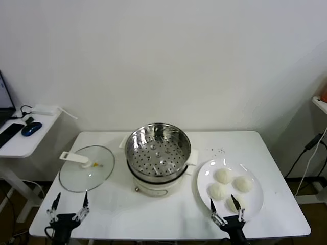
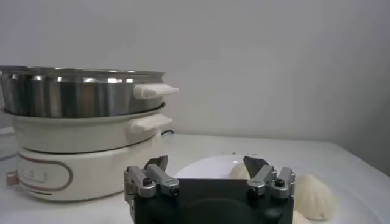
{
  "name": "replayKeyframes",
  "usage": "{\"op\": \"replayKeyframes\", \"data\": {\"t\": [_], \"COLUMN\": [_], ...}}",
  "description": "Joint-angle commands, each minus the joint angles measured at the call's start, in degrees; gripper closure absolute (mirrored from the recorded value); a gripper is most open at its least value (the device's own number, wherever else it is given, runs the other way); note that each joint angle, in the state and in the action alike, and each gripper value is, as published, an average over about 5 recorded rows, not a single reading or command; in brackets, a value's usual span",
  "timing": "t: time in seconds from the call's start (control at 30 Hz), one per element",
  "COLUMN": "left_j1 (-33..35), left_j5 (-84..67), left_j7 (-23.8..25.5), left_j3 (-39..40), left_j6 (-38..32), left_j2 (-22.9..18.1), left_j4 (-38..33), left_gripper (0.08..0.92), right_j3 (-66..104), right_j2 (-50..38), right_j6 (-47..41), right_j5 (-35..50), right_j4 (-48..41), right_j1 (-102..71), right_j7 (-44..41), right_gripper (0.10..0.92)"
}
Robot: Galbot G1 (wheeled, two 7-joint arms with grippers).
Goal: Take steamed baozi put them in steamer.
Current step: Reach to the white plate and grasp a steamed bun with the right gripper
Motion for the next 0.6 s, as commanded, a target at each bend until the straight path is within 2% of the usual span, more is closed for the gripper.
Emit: {"op": "replayKeyframes", "data": {"t": [0.03,0.17,0.3,0.4,0.6], "left_j1": [-0.2,-0.1,0.4,0.5,0.3], "left_j5": [0.1,-0.2,-1.4,-1.6,-1.5], "left_j7": [0.0,-0.2,-0.4,-0.4,-0.5], "left_j3": [0.1,0.5,1.0,1.2,1.4], "left_j6": [-0.3,0.2,0.7,0.6,0.5], "left_j2": [0.0,0.1,0.4,0.6,1.0], "left_j4": [-0.2,-0.8,-1.6,-1.9,-1.8], "left_gripper": [0.177,0.177,0.177,0.177,0.177], "right_j3": [3.5,5.1,3.7,1.9,-6.2], "right_j2": [-1.5,-8.4,-18.1,-24.7,-35.3], "right_j6": [-4.5,-10.7,-16.5,-18.7,-19.3], "right_j5": [-1.1,-1.1,3.3,5.7,4.7], "right_j4": [1.7,1.3,-2.9,-7.1,-16.2], "right_j1": [5.4,13.6,24.1,29.8,43.1], "right_j7": [-4.0,-8.8,-15.1,-22.3,-38.9], "right_gripper": [0.203,0.203,0.203,0.203,0.203]}}
